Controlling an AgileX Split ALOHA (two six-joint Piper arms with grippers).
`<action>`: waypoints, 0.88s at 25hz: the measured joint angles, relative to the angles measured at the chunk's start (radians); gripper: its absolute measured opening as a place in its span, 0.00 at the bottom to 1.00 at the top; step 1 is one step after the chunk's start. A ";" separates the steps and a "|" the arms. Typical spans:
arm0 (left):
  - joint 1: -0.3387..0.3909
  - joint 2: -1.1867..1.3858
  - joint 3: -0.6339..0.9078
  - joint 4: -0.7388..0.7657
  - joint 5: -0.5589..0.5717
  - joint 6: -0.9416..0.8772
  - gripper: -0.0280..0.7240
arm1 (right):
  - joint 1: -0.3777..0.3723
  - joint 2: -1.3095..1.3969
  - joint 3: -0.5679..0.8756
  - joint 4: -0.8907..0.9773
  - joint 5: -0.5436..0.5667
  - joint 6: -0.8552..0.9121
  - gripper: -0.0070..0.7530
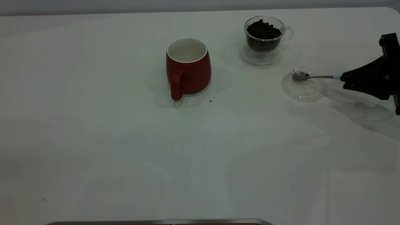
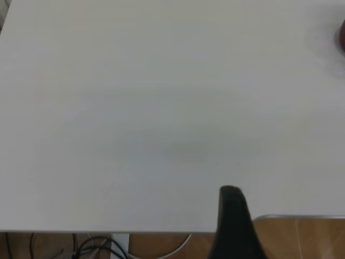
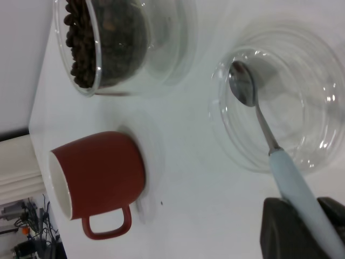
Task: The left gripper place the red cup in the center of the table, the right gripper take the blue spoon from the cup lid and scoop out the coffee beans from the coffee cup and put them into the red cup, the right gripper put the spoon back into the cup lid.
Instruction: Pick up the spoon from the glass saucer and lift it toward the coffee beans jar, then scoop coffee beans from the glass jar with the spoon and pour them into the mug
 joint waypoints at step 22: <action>0.000 0.000 0.000 0.000 0.000 -0.001 0.80 | 0.067 -0.295 0.110 0.014 -0.032 0.025 0.16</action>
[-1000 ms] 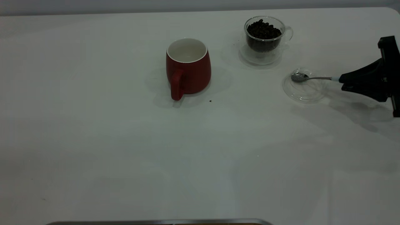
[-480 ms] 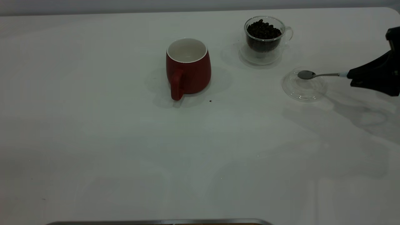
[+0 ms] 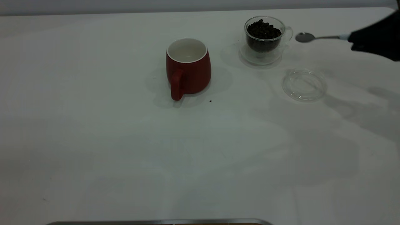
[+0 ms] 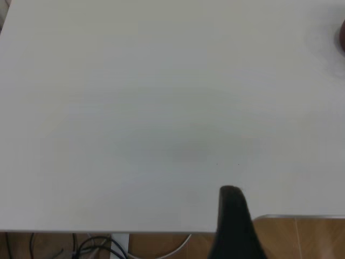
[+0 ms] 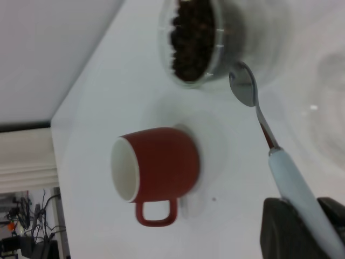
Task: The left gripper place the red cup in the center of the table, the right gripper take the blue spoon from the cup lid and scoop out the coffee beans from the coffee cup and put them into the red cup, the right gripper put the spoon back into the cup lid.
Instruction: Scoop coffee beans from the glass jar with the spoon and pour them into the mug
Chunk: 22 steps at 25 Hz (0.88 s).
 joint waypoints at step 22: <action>0.000 0.000 0.000 0.000 0.000 0.002 0.80 | 0.289 -0.007 -0.265 0.000 -0.329 0.036 0.16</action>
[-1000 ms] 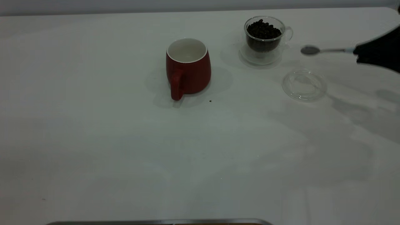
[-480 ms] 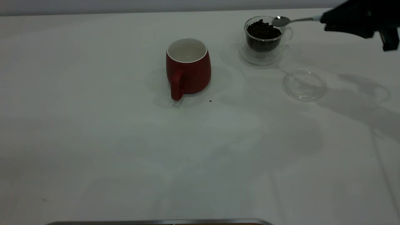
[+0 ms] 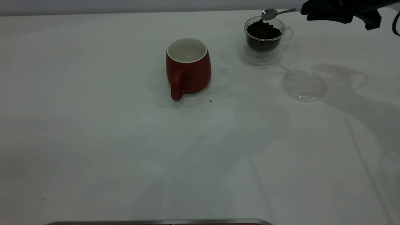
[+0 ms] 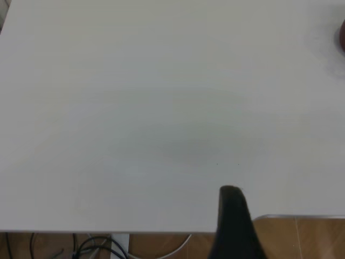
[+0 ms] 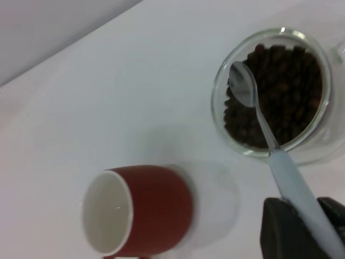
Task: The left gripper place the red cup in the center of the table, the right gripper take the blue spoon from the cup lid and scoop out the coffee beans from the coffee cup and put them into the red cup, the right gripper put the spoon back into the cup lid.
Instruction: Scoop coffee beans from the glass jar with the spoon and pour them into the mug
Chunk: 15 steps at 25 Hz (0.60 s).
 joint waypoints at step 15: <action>0.000 0.000 0.000 0.000 0.000 0.000 0.80 | 0.013 0.073 -0.061 0.001 -0.084 -0.176 0.16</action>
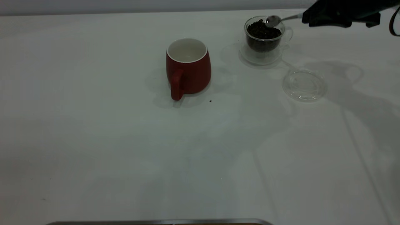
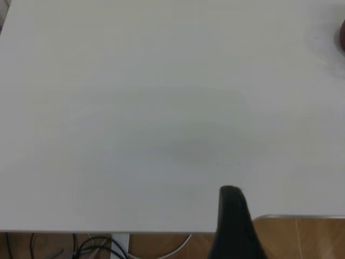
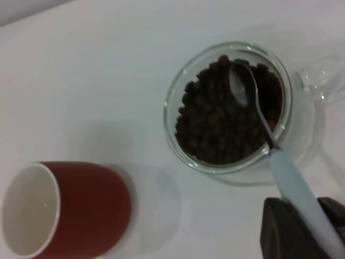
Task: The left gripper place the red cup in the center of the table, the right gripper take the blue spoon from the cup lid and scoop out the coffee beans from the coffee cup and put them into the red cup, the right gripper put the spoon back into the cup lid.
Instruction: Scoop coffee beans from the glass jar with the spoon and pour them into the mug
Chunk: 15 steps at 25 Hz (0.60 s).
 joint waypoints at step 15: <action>0.000 0.000 0.000 0.000 0.000 -0.002 0.80 | 0.009 0.057 -0.030 0.003 0.009 0.049 0.16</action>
